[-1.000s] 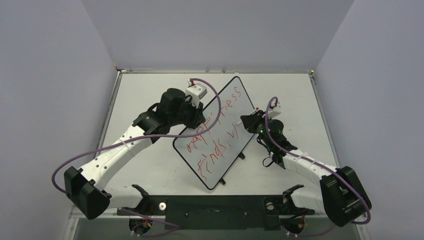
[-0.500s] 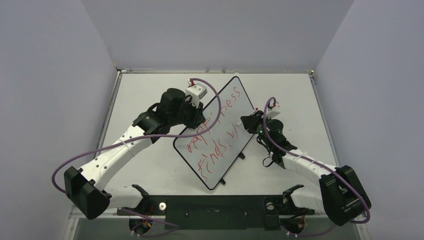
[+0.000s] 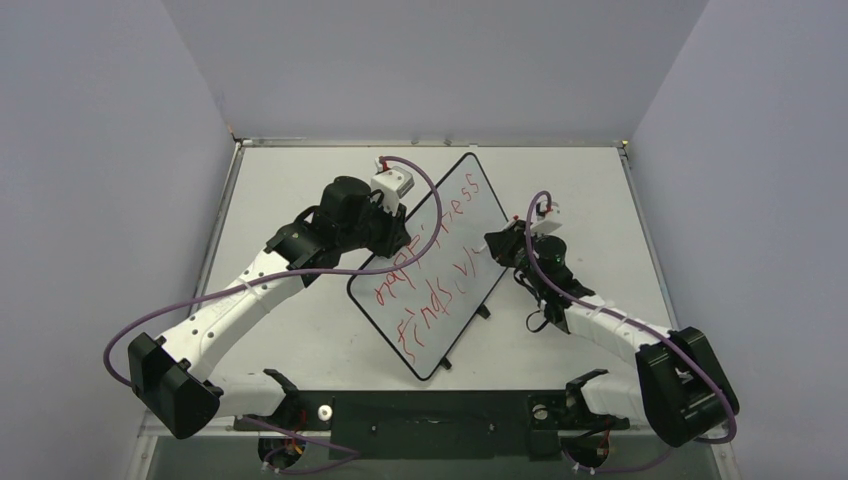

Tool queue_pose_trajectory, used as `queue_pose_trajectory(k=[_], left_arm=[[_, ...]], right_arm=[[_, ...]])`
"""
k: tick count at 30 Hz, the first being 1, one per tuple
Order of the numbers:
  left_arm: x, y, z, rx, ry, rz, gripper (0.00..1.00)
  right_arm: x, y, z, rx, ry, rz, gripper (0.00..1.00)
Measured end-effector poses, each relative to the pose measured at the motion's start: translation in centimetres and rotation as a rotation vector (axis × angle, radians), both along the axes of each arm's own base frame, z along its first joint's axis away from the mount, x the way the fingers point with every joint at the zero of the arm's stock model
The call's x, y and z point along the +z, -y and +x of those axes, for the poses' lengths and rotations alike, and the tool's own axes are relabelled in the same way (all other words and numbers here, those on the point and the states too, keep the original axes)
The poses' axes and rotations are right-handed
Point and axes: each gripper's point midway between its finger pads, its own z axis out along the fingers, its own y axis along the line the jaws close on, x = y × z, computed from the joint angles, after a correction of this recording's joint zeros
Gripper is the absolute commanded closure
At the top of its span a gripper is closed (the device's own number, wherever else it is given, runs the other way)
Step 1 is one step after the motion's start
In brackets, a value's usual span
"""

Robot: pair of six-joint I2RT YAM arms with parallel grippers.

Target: Write a sentence on the whiteboard

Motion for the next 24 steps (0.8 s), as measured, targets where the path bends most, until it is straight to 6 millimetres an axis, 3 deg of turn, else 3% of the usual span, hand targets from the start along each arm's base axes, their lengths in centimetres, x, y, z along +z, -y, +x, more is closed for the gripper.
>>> queue_pose_trajectory(k=[6, 13, 24], left_arm=[[0.0, 0.0, 0.0, 0.0, 0.0, 0.0, 1.0], [0.0, 0.0, 0.0, -0.001, 0.001, 0.001, 1.0], [0.0, 0.0, 0.0, 0.004, -0.004, 0.0, 1.0]], right_arm=[[1.1, -0.2, 1.0, -0.002, 0.01, -0.011, 1.0], [4.0, -1.0, 2.5, 0.011, 0.059, 0.006, 1.0], [3.0, -1.6, 2.4, 0.031, 0.042, 0.026, 1.0]])
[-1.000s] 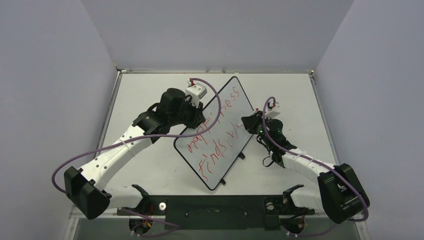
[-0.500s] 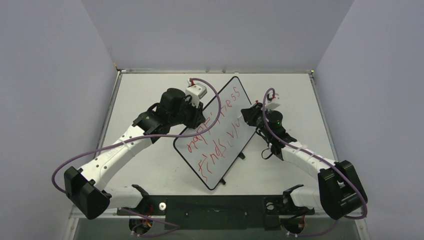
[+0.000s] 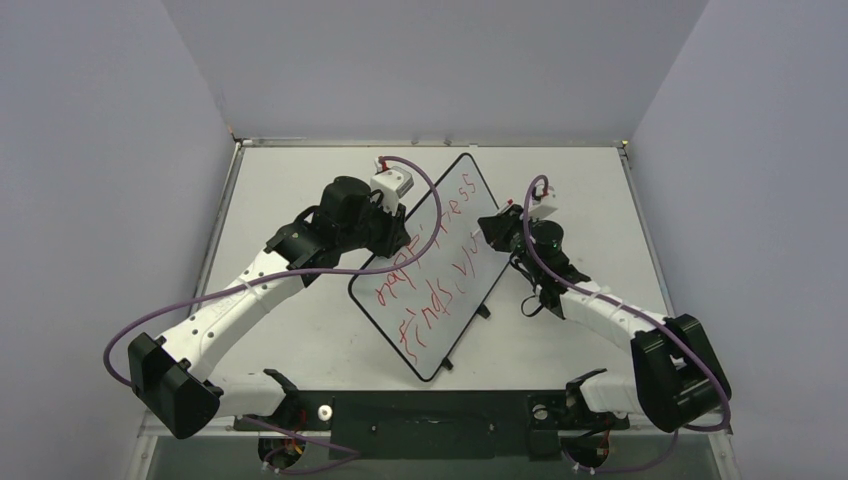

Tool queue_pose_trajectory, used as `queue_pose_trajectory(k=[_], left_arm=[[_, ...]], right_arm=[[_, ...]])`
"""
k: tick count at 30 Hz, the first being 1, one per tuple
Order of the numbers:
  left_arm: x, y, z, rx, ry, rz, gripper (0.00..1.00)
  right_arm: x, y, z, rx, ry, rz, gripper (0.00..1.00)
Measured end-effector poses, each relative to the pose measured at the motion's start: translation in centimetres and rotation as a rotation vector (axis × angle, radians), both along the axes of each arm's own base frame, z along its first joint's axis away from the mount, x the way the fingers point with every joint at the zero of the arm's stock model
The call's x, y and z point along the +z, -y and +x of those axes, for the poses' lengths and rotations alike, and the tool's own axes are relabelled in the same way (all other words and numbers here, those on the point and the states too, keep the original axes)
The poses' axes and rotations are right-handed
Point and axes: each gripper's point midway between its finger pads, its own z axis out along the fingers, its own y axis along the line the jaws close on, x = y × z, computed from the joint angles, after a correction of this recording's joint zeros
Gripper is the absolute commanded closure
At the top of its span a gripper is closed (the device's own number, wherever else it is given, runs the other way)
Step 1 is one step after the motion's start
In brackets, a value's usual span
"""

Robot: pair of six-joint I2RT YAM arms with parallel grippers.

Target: Write a sentence on the whiteboard

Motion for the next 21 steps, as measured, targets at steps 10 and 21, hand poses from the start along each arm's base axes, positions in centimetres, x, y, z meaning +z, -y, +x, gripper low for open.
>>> queue_pose_trajectory(k=[10, 21], left_arm=[[0.0, 0.0, 0.0, 0.005, -0.004, -0.003, 1.0], [0.0, -0.1, 0.0, 0.014, -0.006, -0.004, 1.0]], right_arm=[[-1.6, -0.2, -1.0, 0.01, -0.027, -0.004, 1.0], [-2.1, -0.3, -1.7, 0.015, -0.033, -0.009, 1.0]])
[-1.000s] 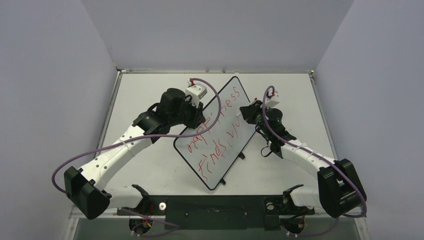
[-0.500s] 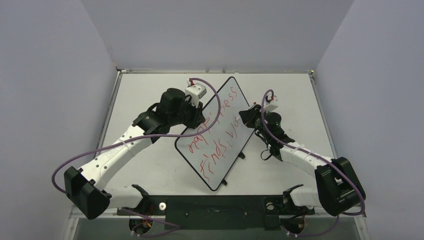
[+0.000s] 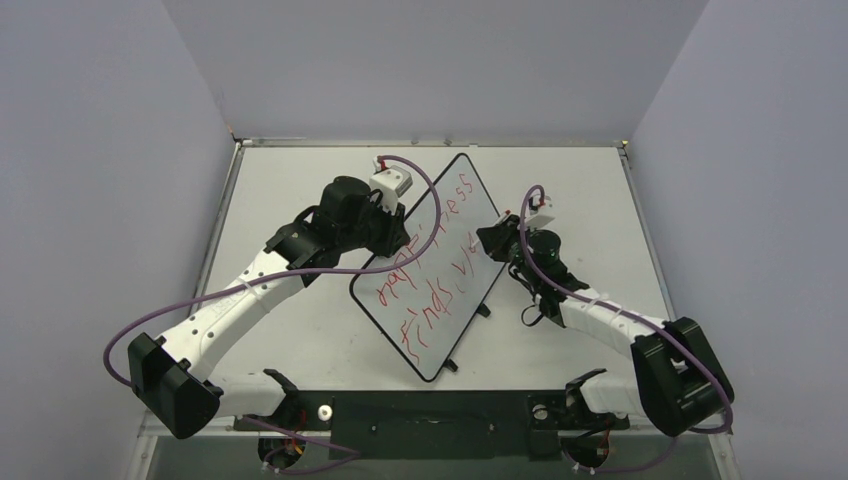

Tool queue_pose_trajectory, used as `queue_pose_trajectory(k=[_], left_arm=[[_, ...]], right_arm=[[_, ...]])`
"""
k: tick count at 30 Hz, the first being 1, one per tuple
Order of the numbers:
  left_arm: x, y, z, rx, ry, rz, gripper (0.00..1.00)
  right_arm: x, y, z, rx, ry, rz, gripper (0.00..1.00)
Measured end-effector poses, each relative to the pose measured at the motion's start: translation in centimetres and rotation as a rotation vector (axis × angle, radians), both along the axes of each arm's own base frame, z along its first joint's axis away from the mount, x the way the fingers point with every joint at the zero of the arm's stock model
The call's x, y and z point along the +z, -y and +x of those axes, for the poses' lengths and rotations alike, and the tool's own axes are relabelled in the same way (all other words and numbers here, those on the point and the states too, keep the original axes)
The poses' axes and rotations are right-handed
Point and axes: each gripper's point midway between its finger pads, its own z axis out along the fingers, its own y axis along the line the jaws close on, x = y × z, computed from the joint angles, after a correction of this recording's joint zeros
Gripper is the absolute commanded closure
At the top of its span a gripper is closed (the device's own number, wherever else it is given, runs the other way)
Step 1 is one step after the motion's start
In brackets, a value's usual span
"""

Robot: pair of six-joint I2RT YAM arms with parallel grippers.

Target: Write a sentence on the whiteboard

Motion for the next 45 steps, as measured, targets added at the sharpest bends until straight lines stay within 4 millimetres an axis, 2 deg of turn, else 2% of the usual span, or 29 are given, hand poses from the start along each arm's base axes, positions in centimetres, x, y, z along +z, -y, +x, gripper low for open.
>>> queue_pose_trajectory(k=[8, 16, 20, 25, 29, 39, 45], left_arm=[[0.0, 0.0, 0.0, -0.005, 0.005, 0.004, 1.0], [0.0, 0.0, 0.0, -0.009, 0.007, 0.005, 1.0], [0.0, 0.0, 0.0, -0.009, 0.007, 0.005, 1.0], [0.0, 0.0, 0.0, -0.009, 0.007, 0.006, 1.0], [0.0, 0.1, -0.1, -0.015, 0.009, 0.005, 1.0], [0.1, 0.2, -0.3, -0.033, 0.021, -0.001, 1.0], [0.1, 0.2, -0.3, -0.036, 0.023, -0.001, 1.0]], right_arm=[[0.8, 0.2, -1.1, 0.01, -0.002, -0.013, 1.0], [2.9, 1.7, -1.9, -0.019, 0.047, -0.05, 1.0], [2.2, 2.7, -1.5, -0.047, 0.03, -0.073, 1.0], [1.4, 2.9, -0.6, -0.061, 0.002, -0.088, 1.0], [1.6, 2.8, 0.3, -0.067, -0.003, -0.089, 1.0], [3.5, 2.5, 2.3, -0.076, 0.034, -0.068, 1.0], [2.9, 2.3, 3.5, -0.077, 0.027, -0.054, 1.0]])
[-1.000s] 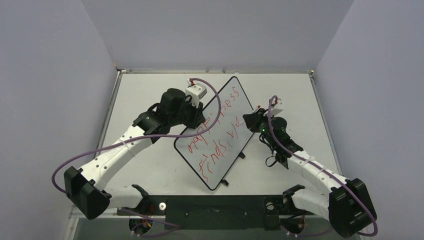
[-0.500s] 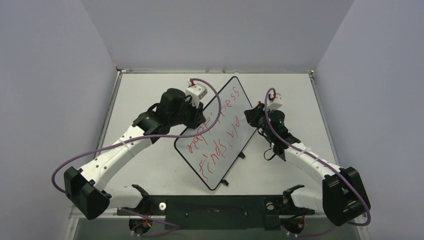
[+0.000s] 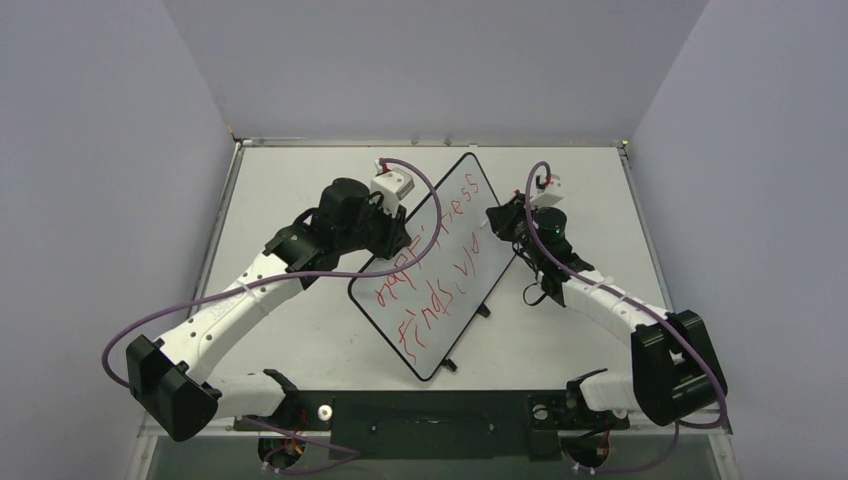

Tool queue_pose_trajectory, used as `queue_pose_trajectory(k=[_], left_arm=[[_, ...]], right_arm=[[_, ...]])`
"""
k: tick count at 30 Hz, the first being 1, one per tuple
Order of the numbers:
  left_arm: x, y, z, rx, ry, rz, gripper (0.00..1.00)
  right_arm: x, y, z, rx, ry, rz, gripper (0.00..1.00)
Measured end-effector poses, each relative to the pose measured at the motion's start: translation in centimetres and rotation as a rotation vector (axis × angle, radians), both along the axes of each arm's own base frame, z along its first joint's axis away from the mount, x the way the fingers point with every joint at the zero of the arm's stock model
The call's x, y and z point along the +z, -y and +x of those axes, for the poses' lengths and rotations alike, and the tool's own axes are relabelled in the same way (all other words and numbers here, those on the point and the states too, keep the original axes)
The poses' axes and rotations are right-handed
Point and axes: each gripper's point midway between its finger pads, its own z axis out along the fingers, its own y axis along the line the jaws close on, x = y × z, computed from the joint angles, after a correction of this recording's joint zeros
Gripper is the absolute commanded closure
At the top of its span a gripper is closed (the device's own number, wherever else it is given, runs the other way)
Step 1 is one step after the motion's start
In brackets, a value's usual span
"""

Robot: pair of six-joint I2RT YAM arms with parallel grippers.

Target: Write a sentence on the whiteboard

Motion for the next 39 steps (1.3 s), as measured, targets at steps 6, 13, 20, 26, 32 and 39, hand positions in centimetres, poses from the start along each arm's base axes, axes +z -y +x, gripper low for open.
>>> queue_pose_trajectory(k=[6, 13, 20, 26, 32, 39], left_arm=[[0.0, 0.0, 0.0, 0.001, -0.001, 0.001, 1.0], [0.0, 0.0, 0.0, 0.002, 0.0, 0.001, 1.0], [0.0, 0.0, 0.0, 0.002, -0.001, 0.0, 1.0], [0.0, 0.0, 0.0, 0.003, -0.001, 0.0, 1.0], [0.0, 0.0, 0.0, 0.002, -0.001, 0.0, 1.0], [0.0, 0.0, 0.0, 0.002, -0.001, 0.0, 1.0]], right_arm=[[-0.8, -0.2, 0.4, 0.004, -0.015, 0.004, 1.0], [-1.4, 0.2, 0.3, 0.001, -0.016, 0.004, 1.0], [-4.1, 0.9, -0.8, -0.007, -0.07, -0.016, 1.0], [-4.1, 0.9, -0.8, -0.008, -0.071, -0.016, 1.0], [-4.2, 1.4, -0.6, -0.02, -0.081, -0.02, 1.0], [-2.9, 1.3, 0.7, -0.03, -0.063, -0.018, 1.0]])
